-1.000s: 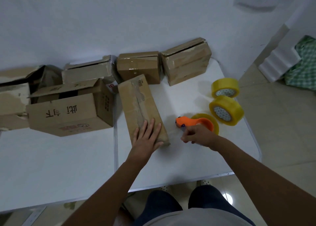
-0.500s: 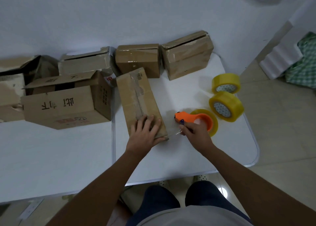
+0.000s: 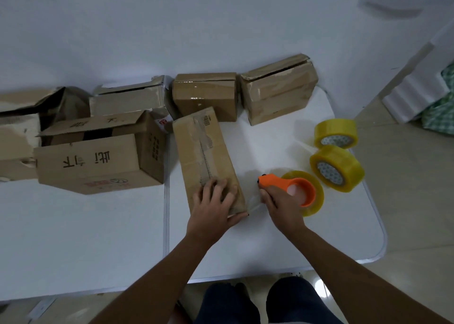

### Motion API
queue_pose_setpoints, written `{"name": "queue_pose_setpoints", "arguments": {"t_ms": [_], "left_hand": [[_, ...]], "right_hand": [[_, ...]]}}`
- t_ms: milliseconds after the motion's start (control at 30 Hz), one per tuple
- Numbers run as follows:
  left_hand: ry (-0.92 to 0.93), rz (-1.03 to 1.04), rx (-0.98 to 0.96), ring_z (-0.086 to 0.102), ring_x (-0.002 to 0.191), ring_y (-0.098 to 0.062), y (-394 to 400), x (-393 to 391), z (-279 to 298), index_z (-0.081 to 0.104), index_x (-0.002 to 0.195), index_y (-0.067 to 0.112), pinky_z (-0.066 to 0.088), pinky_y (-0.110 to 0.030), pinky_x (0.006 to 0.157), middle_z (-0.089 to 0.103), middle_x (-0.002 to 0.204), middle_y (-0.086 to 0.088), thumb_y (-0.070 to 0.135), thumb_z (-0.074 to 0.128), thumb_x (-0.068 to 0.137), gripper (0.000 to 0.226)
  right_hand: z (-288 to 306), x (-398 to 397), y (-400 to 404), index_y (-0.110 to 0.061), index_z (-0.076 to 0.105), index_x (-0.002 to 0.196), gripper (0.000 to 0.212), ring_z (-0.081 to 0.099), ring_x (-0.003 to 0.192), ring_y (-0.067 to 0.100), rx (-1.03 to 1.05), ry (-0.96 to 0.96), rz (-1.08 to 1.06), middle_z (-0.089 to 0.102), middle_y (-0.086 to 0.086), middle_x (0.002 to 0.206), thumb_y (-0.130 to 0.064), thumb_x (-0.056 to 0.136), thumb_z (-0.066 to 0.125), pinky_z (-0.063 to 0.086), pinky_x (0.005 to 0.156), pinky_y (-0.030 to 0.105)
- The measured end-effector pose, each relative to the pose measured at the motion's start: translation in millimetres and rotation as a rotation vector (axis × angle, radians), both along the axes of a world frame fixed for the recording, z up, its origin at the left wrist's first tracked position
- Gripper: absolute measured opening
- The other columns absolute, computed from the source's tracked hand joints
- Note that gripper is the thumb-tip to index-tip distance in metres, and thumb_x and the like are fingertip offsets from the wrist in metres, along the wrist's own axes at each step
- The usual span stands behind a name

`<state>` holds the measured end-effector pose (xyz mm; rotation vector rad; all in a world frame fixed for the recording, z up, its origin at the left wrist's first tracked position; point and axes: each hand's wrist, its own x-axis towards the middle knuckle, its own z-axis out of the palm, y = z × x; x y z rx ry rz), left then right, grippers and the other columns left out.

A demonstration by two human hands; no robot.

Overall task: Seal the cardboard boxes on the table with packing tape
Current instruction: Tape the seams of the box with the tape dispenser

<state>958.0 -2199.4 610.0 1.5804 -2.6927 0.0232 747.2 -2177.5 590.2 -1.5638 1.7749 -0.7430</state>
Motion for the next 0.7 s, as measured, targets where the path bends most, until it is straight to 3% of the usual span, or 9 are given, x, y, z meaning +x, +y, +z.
{"name": "queue_pose_setpoints", "arguments": {"t_ms": [133, 333, 433, 567, 633, 700], "left_hand": [[0.006, -0.008, -0.013, 0.052, 0.125, -0.038, -0.2, -0.4, -3.2, 0.058, 0.129, 0.02, 0.045, -0.053, 0.094, 0.057, 0.133, -0.013, 0.074, 0.028, 0.094, 0.071], [0.03, -0.009, -0.063, 0.051, 0.126, -0.04, -0.4, -1.2, -7.8, 0.057, 0.129, 0.02, 0.046, -0.053, 0.093, 0.058, 0.133, -0.014, 0.07, 0.035, 0.094, 0.065], [0.015, -0.004, -0.054, 0.051, 0.126, -0.041, -0.1, -1.9, -9.1, 0.055, 0.129, 0.02, 0.047, -0.054, 0.093, 0.057, 0.134, -0.014, 0.07, 0.028, 0.096, 0.066], [-0.003, 0.002, -0.033, 0.049, 0.128, -0.04, 0.1, -1.3, -9.3, 0.055, 0.129, 0.021, 0.047, -0.053, 0.093, 0.056, 0.136, -0.014, 0.071, 0.032, 0.094, 0.065], [-0.002, 0.008, -0.034, 0.049, 0.127, -0.039, -1.2, -1.1, -7.6, 0.057, 0.127, 0.021, 0.047, -0.053, 0.092, 0.056, 0.135, -0.013, 0.072, 0.033, 0.093, 0.066], [0.013, 0.006, -0.047, 0.05, 0.127, -0.038, -1.3, -1.2, -6.1, 0.058, 0.126, 0.021, 0.046, -0.052, 0.092, 0.057, 0.133, -0.012, 0.073, 0.035, 0.092, 0.066]], "right_hand": [[-13.3, 16.0, -15.3, -0.017, 0.051, 0.077, 0.029, 0.047, 0.07, 0.013, 0.016, 0.014, 0.043, 0.052, -0.004, 0.073, -0.027, 0.103, 0.043, 0.034, 0.064, 0.03], [-21.2, 43.9, -25.0, -0.011, 0.051, 0.079, 0.027, 0.054, 0.07, 0.024, 0.055, 0.11, 0.091, 0.057, 0.007, 0.075, -0.021, 0.103, 0.042, 0.045, 0.063, 0.042], [-22.8, 49.4, -28.6, -0.013, 0.049, 0.084, 0.022, 0.058, 0.071, 0.026, 0.198, 0.123, 0.045, 0.06, 0.007, 0.078, -0.024, 0.101, 0.042, 0.05, 0.066, 0.047], [-27.0, 53.4, -36.5, -0.011, 0.049, 0.106, 0.017, 0.052, 0.08, 0.015, 0.345, 0.222, 0.012, 0.058, 0.0, 0.097, -0.025, 0.103, 0.038, 0.046, 0.072, 0.03], [-23.5, 53.4, -36.8, -0.008, 0.052, 0.112, 0.019, 0.054, 0.084, 0.018, 0.372, -0.016, -0.084, 0.055, 0.001, 0.091, -0.021, 0.103, 0.041, 0.045, 0.07, 0.029], [-17.4, 50.3, -28.9, -0.008, 0.055, 0.11, 0.015, 0.057, 0.084, 0.024, 0.402, -0.354, -0.243, 0.057, 0.011, 0.084, -0.011, 0.103, 0.042, 0.048, 0.063, 0.019]]}}
